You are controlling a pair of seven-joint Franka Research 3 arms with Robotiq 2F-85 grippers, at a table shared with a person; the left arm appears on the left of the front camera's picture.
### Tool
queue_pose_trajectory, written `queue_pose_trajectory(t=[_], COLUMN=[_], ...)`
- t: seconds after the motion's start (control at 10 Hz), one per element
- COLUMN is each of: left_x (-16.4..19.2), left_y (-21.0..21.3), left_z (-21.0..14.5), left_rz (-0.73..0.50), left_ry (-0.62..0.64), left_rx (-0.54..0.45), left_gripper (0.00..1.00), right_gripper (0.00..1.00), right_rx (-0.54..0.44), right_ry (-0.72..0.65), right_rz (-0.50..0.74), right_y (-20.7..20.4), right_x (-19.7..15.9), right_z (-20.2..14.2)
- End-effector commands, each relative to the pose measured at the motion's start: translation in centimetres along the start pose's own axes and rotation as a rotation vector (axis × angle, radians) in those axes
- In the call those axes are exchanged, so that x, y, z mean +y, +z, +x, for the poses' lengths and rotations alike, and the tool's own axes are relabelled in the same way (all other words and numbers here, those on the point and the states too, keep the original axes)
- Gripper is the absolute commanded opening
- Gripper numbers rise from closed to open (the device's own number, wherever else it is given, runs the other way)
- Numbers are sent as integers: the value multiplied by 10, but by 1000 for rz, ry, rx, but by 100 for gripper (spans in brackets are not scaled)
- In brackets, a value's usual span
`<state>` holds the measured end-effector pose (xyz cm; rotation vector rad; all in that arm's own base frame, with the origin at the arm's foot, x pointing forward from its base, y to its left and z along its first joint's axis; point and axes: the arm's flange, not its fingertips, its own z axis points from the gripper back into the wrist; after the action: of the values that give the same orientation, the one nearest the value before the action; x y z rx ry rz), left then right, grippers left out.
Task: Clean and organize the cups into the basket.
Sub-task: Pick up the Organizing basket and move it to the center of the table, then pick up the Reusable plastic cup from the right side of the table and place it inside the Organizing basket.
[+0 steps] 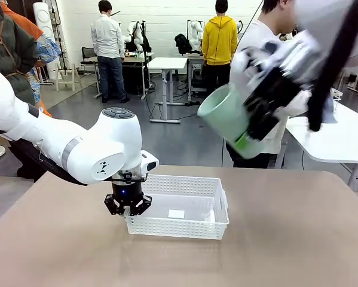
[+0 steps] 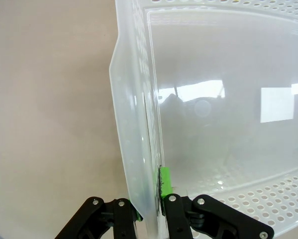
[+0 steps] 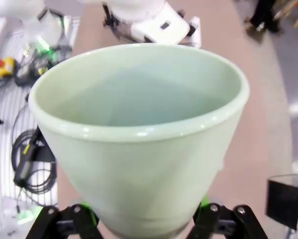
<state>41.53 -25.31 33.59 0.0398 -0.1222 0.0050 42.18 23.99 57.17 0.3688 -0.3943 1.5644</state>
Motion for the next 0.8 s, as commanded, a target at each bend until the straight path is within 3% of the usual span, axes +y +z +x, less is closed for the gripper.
queue_pose_trajectory(t=[0.0, 0.4, 0.7], left_x=[-2, -2, -2], left_y=[0, 0, 0], left_z=[1, 1, 1], left_rz=[0, 0, 0], left_ry=[0, 0, 0], left_rx=[-1, -1, -1], left_gripper=[0, 0, 0], right_gripper=[81, 81, 81], right_rx=[157, 276, 242], right_ry=[-29, 8, 42], right_rz=[76, 152, 182], right_y=[-29, -109, -138], right_x=[-32, -40, -43], right_z=[4, 15, 21])
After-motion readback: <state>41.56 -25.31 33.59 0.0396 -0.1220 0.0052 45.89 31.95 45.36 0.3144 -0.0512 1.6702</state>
